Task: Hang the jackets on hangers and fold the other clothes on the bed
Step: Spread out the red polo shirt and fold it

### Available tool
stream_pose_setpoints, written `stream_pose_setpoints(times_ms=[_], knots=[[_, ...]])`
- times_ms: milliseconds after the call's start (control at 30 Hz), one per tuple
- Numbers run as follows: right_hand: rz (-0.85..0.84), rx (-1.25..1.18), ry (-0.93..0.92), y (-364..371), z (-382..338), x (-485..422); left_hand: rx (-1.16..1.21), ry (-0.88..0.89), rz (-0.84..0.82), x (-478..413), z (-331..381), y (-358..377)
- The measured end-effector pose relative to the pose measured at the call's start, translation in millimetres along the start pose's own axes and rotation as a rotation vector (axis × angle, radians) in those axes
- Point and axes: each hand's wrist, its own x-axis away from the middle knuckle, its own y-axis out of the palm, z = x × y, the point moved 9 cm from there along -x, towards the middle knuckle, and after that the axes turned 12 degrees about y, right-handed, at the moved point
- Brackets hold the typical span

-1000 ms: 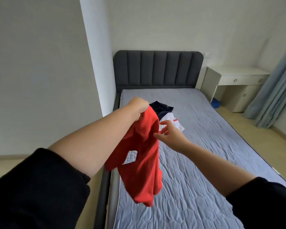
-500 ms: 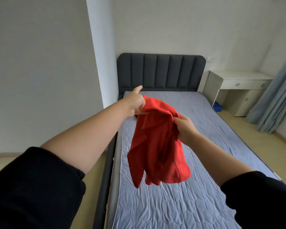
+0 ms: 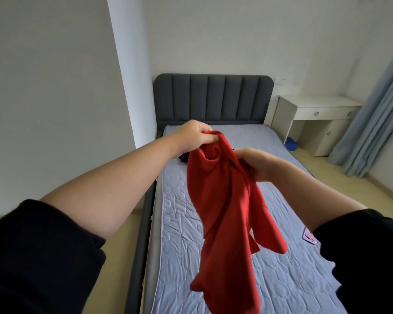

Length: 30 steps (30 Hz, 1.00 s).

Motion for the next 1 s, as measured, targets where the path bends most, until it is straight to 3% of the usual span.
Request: stream_pose_setpoints(times_ms=[133,233,300,400,533,600,667,733,833,867,933,1000], knots=[[0.293,0.032,-0.349,-25,-25,14,-0.042,0.011,0.106,-11,19,2],[0.118,-0.066,-0.387,-18,-17,18,-0.075,0.015,0.050,-14,24,17],[0.112,0.165,-0.340,-10,-4,17,-0.067,0.030,0.027,-14,24,25],[0.507,0.626,-0.409,-21,-7,19,-0.194,0.080,-0.043,-11,20,24],[0.790,0.705,-0.511,-37,-24,25,-0.761,0.027,-0.294,2,-15,13],[0.865,0.827,-0.511,-34,-29,19,-0.873,-0.041,-0.227,6,-33,0],[0.943,0.948,-0.487,-30,-26,11,-0.831,-0.076,-0.050,9,-38,-14],[1.004,1.038,-0.317,-43,-5,-3,-0.711,-0.102,0.153,13,-43,-28],[0.861,1.019,0.119,-75,54,-28,-0.608,-0.196,0.308,24,-65,-41],[0.782,0.963,0.161,-78,65,-35,-0.604,-0.252,0.301,28,-76,-40],[0.679,0.826,0.036,-67,58,-40,-0.610,-0.396,0.201,39,-100,-34],[0.627,0.699,-0.137,-50,31,-31,-0.630,-0.491,-0.007,52,-121,-21]])
